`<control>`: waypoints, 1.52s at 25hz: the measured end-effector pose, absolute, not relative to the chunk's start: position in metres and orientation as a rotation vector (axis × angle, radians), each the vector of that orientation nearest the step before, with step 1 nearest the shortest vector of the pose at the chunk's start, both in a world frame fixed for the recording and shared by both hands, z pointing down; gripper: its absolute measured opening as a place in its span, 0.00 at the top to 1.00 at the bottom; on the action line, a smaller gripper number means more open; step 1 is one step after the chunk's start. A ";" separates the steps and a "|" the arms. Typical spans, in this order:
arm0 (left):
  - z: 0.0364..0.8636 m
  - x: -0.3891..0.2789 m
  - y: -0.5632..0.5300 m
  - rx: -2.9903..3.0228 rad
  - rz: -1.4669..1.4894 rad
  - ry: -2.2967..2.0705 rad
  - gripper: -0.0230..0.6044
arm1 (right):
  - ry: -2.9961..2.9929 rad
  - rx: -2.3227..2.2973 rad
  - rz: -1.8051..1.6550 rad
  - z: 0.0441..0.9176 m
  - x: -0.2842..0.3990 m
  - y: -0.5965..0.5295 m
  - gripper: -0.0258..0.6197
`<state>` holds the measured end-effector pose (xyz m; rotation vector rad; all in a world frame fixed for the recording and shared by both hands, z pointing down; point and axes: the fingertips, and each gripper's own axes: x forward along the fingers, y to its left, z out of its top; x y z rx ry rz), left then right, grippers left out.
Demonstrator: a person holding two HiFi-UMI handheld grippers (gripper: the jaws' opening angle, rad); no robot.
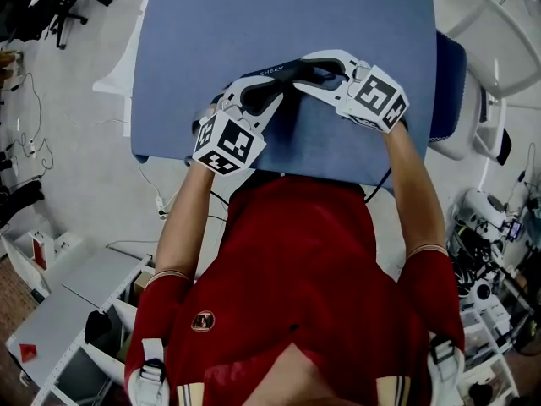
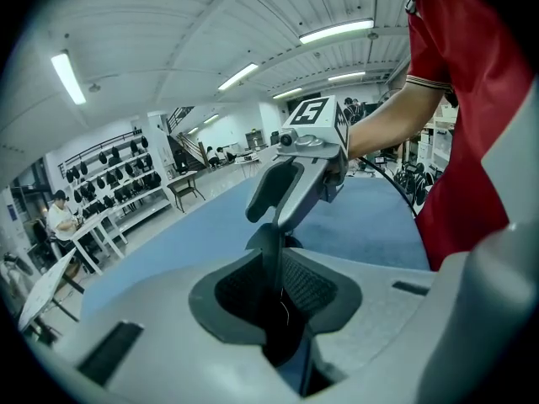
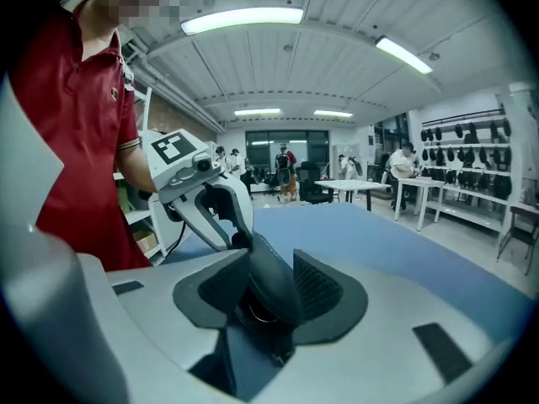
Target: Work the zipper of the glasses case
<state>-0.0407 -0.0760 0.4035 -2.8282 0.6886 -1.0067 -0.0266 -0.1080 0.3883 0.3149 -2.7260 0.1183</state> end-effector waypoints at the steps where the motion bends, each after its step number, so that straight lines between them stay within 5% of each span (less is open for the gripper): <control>1: 0.404 -0.040 -0.074 -2.829 -1.011 0.686 0.86 | -2.705 0.281 0.108 0.392 -0.029 -0.106 0.71; 11: 0.401 -0.036 -0.059 -2.834 -0.987 0.652 0.86 | -2.621 0.153 -0.009 0.405 -0.030 -0.083 0.76; 22: 0.428 -0.036 -0.060 -2.761 -1.268 0.492 0.72 | -2.566 0.071 -0.076 0.420 -0.025 -0.065 0.77; 38: 0.440 -0.029 -0.060 -2.703 -1.331 0.533 0.72 | -2.552 -0.095 -0.155 0.411 -0.004 -0.069 0.77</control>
